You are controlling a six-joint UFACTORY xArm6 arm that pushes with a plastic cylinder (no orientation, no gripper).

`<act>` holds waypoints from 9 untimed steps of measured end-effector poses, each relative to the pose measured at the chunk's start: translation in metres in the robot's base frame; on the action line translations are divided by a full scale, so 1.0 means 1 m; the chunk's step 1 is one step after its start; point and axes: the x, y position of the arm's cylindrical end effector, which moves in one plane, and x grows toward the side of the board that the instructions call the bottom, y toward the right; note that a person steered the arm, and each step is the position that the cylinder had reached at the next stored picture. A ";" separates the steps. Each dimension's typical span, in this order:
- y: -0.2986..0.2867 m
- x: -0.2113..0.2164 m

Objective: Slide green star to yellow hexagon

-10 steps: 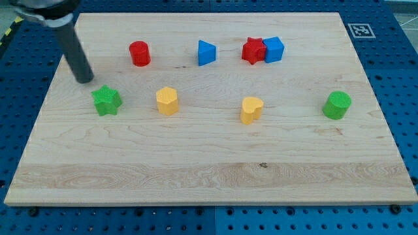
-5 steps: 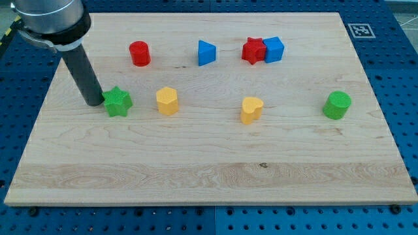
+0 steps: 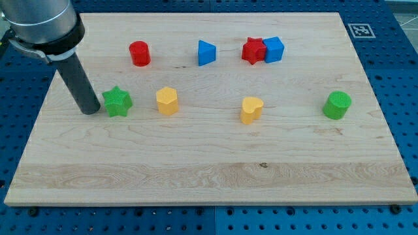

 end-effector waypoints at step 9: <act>0.008 -0.019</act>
